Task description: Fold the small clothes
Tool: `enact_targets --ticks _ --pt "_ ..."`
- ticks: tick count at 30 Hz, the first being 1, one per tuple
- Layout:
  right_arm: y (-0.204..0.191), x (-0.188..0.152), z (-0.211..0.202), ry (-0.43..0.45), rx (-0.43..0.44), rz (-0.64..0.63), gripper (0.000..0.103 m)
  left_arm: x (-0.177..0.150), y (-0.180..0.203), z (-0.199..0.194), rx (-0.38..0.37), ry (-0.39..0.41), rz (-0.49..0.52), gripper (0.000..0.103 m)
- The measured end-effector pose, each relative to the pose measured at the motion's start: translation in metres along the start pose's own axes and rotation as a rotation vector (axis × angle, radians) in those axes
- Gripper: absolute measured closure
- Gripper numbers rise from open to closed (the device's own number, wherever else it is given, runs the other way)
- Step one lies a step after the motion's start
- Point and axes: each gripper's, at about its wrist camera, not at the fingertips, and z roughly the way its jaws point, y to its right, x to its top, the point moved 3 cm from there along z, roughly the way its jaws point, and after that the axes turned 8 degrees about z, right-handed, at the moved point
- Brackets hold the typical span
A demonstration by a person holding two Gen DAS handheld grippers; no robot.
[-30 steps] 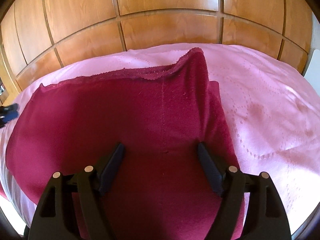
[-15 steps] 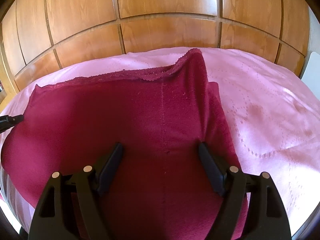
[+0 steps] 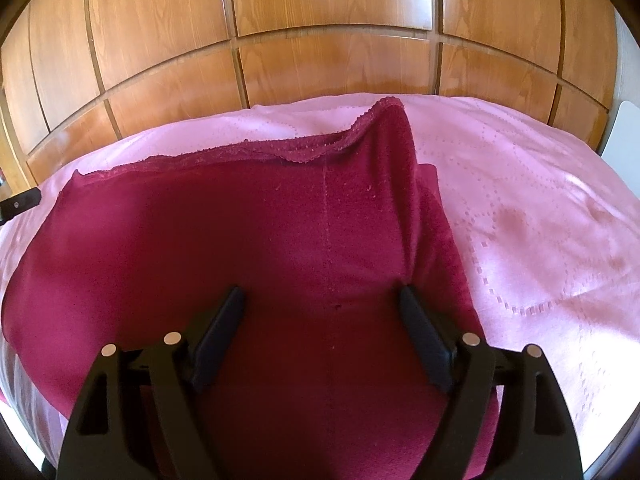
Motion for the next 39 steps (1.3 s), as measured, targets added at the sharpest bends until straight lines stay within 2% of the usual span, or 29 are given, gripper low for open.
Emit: enact_targets --ticks 10,12,14,22,25,32,36,39 --pt "-0.001 -0.001 0.001 0.011 0.001 -0.001 0.022 0.000 0.011 0.019 -0.001 -0.037 0.048 0.078" --pt "-0.001 -0.001 0.001 0.011 0.001 -0.001 0.022 -0.001 0.010 0.021 -0.003 -0.041 0.041 0.061" --pt "-0.001 -0.001 0.001 0.011 0.000 -0.001 0.022 -0.003 0.008 0.022 0.001 -0.038 0.033 0.061" --pt "-0.001 -0.001 0.001 0.011 0.000 0.000 0.022 -0.023 -0.004 0.047 0.008 -0.110 -0.012 0.060" --pt "-0.001 -0.001 0.001 0.008 -0.003 0.000 0.022 -0.032 -0.010 0.054 -0.011 -0.109 -0.048 0.055" --pt "-0.001 0.005 0.001 -0.018 0.004 -0.004 0.021 -0.033 -0.012 0.036 0.002 -0.091 -0.081 0.055" --pt "0.003 0.019 -0.013 -0.083 0.080 0.012 0.016 -0.037 -0.015 0.008 -0.024 -0.054 -0.117 0.055" --pt "0.022 0.030 -0.036 -0.060 0.139 0.094 0.015 -0.042 -0.014 -0.008 -0.073 -0.033 -0.140 0.053"
